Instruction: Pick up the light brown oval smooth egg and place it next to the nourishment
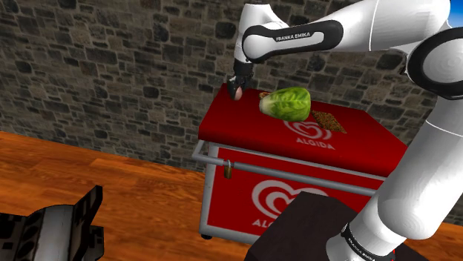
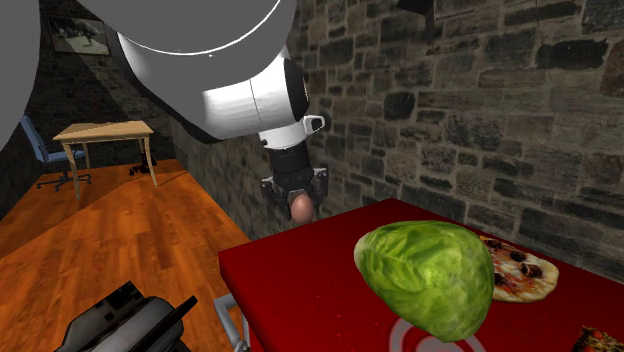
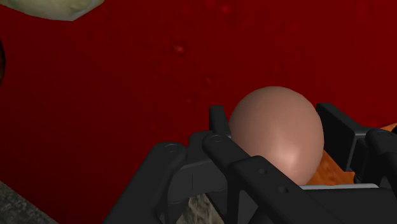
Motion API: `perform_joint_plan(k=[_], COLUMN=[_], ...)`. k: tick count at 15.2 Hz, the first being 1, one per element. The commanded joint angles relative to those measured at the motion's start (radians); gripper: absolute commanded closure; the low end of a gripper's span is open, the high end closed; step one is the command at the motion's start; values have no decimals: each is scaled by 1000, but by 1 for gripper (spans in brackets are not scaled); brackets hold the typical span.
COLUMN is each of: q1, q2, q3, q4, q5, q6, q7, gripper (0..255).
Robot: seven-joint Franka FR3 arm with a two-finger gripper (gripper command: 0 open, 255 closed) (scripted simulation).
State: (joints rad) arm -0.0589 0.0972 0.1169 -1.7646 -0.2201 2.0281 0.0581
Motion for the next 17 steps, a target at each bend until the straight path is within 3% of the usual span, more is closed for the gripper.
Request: perform_joint_plan(k=[1,12,17], q1=[1,4,-41], q2=[2,5,-165], q3=[1,4,-35], q4=[31,169,-41], q5=[2,11,42], q6=[-28,-162,-106], q7=[-4,-29,-109], gripper=[255,255,255])
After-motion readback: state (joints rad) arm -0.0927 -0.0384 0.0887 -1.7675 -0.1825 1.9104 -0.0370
